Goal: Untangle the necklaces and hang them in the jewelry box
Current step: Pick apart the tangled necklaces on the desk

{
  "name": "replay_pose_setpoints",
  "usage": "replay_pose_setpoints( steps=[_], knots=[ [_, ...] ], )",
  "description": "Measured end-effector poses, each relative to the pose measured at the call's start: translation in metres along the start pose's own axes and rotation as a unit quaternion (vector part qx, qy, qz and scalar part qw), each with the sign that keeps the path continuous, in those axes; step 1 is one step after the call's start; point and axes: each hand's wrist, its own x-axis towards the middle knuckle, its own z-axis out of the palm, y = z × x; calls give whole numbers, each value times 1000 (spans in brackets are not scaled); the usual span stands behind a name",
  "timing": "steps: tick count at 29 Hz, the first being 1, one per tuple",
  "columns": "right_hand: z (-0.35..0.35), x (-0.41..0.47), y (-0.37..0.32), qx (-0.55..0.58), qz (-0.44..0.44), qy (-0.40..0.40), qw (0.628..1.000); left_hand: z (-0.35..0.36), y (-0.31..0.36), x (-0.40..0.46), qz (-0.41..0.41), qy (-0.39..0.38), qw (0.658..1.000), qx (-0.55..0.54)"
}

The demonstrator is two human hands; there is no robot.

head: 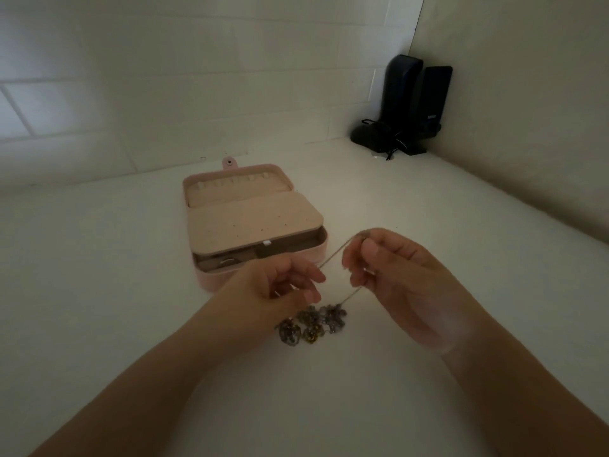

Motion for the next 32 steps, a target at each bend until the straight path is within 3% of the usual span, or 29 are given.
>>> replay_pose_setpoints(
  steps=[2, 6, 9, 13, 16, 20, 23, 25, 28, 32],
  knots=[
    [-6, 1, -1, 42, -14, 20, 999, 2, -2, -1, 10, 12, 996, 85],
    [-15, 3, -6, 128, -32, 60, 989, 2, -2, -2, 10, 7, 997, 81],
    [-12, 4, -8, 172, -21, 99, 980, 2, 0, -2, 20, -33, 999, 35],
    [-7, 4, -10, 189, 10, 137, 972, -3, 4, -1, -3, -12, 996, -90],
    [-8, 3, -9, 118, 37, 144, 982, -4, 4, 0, -21, 19, 991, -127],
    [0, -1, -6, -84, 79, 118, 986, -5, 4, 1, -16, 16, 981, -193],
    [9, -3, -2, -250, 93, 41, 963, -5, 3, 1, -12, -16, 966, -258],
    [15, -5, 2, -302, 87, -24, 949, -5, 1, 0, -12, -35, 962, -271],
    [13, -3, 3, -275, 62, 8, 959, -6, 0, 0, -2, -32, 977, -211],
    [6, -2, -4, -153, 63, 65, 984, -5, -2, 0, 19, -17, 999, 37]
  ],
)
